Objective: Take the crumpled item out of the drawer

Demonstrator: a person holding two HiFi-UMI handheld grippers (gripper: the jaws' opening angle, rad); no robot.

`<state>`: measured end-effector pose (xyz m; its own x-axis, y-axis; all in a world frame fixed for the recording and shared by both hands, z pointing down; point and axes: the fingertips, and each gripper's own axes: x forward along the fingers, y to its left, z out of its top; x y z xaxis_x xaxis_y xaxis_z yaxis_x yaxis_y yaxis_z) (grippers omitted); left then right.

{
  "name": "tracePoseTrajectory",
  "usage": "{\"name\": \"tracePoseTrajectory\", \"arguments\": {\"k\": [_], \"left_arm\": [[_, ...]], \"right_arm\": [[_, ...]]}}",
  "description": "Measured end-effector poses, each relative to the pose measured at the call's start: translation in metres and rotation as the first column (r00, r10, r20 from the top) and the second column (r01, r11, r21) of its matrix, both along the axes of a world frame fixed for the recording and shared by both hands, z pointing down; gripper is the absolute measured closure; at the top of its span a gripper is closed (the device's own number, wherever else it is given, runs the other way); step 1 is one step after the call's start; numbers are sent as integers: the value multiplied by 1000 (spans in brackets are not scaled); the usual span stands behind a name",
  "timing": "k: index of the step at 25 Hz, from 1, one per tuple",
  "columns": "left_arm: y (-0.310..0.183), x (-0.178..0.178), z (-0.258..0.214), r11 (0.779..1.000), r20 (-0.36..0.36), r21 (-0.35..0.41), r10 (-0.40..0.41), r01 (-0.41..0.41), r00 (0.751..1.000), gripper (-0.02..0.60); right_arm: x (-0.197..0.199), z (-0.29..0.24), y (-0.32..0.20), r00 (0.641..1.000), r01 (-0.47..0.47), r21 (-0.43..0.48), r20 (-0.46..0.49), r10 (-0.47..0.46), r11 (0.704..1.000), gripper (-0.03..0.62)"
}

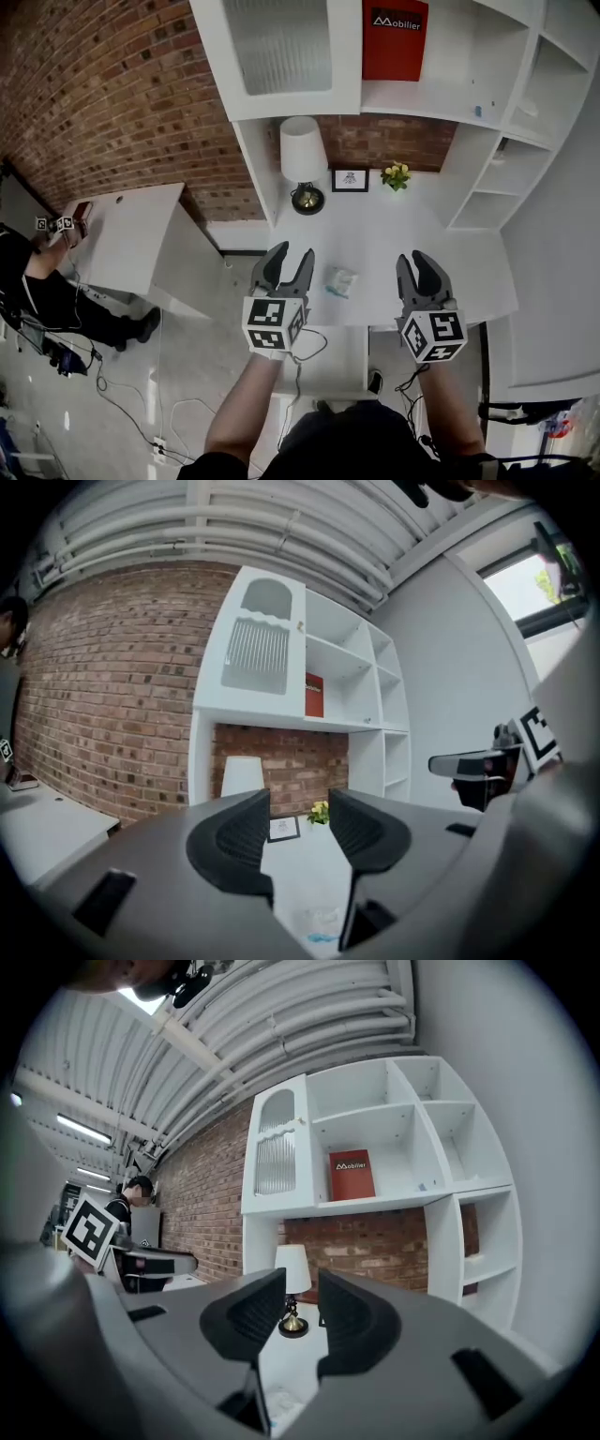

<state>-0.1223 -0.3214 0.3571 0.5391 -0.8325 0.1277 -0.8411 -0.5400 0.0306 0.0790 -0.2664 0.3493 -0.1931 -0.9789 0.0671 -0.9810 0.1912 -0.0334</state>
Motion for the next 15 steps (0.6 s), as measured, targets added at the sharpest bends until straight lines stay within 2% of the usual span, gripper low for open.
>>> {"name": "tracePoseTrajectory", "arguments": {"k": [4,9,15], "left_arm": [[11,-30,-15,999,-42,23,-38,39,998,390],[19,-57,-28,997,-86,31,-67,70,994,390],[23,-65,-48,991,-126,64,-110,119,986,391]], "right_arm": [[-15,-11,7,999,-19,29,-43,20,999,490],[-20,-26,10,999,-32,63,-35,34,998,490],[-14,-42,10,999,-13,110,-46,18,994,494]]}}
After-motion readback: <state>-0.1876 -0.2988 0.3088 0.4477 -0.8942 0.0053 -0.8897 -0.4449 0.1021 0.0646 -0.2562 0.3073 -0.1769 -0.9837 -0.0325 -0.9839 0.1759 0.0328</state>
